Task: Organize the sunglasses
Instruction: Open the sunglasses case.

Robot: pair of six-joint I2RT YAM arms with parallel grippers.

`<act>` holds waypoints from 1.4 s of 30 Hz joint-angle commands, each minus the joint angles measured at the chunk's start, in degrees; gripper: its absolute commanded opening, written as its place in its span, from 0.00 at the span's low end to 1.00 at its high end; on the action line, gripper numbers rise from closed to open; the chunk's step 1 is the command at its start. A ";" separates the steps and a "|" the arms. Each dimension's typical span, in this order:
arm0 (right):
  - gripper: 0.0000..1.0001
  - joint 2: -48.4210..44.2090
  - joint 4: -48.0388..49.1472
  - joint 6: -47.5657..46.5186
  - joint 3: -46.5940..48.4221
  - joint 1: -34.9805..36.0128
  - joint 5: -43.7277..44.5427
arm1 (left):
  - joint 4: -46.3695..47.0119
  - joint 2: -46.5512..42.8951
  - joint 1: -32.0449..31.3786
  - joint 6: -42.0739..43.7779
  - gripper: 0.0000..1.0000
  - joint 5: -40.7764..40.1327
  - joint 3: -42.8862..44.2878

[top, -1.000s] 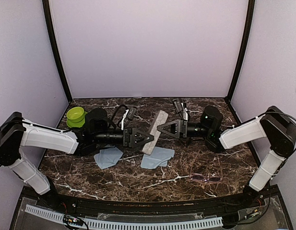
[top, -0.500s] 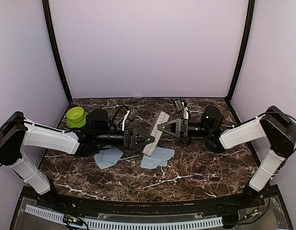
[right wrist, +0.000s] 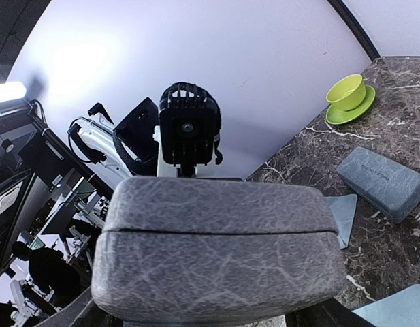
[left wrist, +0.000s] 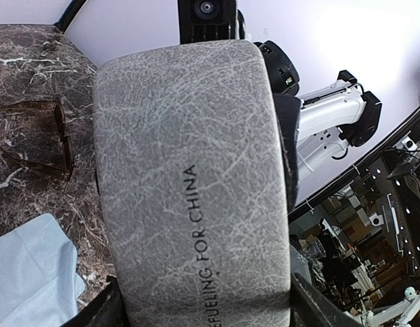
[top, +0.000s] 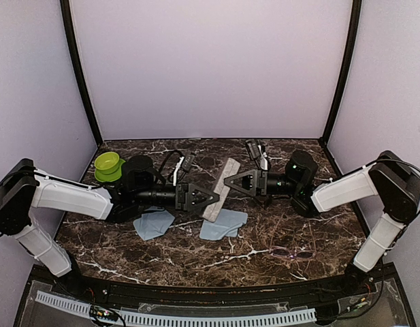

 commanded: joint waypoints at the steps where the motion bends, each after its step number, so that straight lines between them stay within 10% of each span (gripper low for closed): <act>1: 0.76 0.38 3.87 -0.15 -0.53 0.38 -1.49 | 3.41 -1.31 -0.14 -0.23 0.00 -0.55 -0.94; 12: 0.49 -0.15 3.57 -1.56 -0.87 -1.11 -3.85 | 5.67 -1.56 0.27 -1.29 0.00 0.43 -2.41; 22: 0.00 -5.31 -13.80 -14.71 1.28 -1.99 -5.64 | 4.89 -1.80 1.99 -2.05 0.00 7.77 -1.93; 42: 0.00 -6.82 -8.22 -14.72 -0.51 -2.03 -12.06 | 5.15 0.83 5.88 -8.28 0.03 7.23 -4.72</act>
